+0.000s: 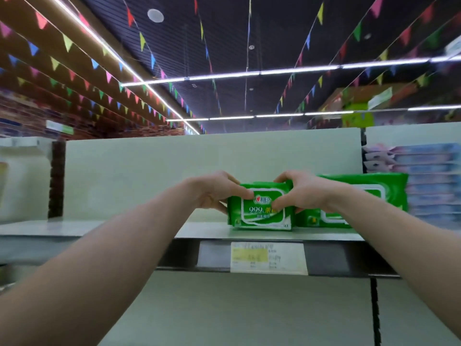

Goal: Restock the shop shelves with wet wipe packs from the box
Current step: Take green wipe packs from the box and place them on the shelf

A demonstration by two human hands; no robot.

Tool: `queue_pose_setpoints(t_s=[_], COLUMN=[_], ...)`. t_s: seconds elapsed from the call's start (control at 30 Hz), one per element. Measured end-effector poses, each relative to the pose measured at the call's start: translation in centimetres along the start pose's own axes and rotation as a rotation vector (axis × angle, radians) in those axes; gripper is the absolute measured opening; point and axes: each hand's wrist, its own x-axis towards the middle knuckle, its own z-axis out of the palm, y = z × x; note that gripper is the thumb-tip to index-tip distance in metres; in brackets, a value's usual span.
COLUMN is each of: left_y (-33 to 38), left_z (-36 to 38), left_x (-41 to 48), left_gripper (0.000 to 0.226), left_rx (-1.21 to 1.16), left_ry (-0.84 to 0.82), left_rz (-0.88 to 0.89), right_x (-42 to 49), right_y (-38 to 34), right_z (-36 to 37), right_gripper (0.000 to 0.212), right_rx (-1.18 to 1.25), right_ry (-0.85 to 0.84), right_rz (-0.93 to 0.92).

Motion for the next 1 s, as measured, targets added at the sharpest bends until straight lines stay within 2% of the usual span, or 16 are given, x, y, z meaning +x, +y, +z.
queue_pose_setpoints(t_s=[0.1, 0.27, 0.43, 0.5, 0.57, 0.63, 0.77, 0.87, 1.0], left_y=[0.4, 1.2, 0.9, 1.0, 1.1, 1.3, 1.8, 2.5, 3.7], left_z=[0.0, 0.0, 0.5, 0.4, 0.3, 0.5, 1.0, 1.3, 2.4], left_x=[0.5, 0.5, 1.0, 1.0, 1.5, 2.0, 2.3, 1.8, 1.4], left_gripper=[0.040, 0.052, 0.046, 0.065, 0.097, 0.106, 0.067, 0.058, 0.045], left_rx=[0.077, 0.165, 0.182, 0.274, 0.445, 0.514, 0.591, 0.747, 1.007], left_ry=[-0.029, -0.058, -0.103, -0.101, -0.050, -0.010, -0.091, -0.132, -0.126], left_rz=[-0.037, -0.087, -0.128, -0.136, -0.106, -0.031, -0.012, -0.018, 0.035], right_x=[0.0, -0.1, 0.5, 0.1, -0.4, -0.5, 0.8, 1.2, 0.6], right_y=[0.5, 0.2, 0.2, 0.0, -0.3, -0.6, -0.5, -0.3, -0.6], right_z=[0.1, 0.7, 1.2, 1.1, 1.0, 1.2, 1.6, 1.5, 1.6], right_gripper=[0.064, 0.071, 0.053, 0.047, 0.044, 0.050, 0.053, 0.057, 0.056], right_rx=[-0.120, -0.538, -0.766, -0.872, -1.005, -1.089, -1.026, -1.004, -1.051], right_ry=[0.026, 0.064, 0.104, 0.118, 0.172, 0.220, 0.117, 0.050, 0.055], right_rz=[0.001, -0.066, -0.089, -0.102, -0.130, -0.191, -0.213, -0.187, -0.202])
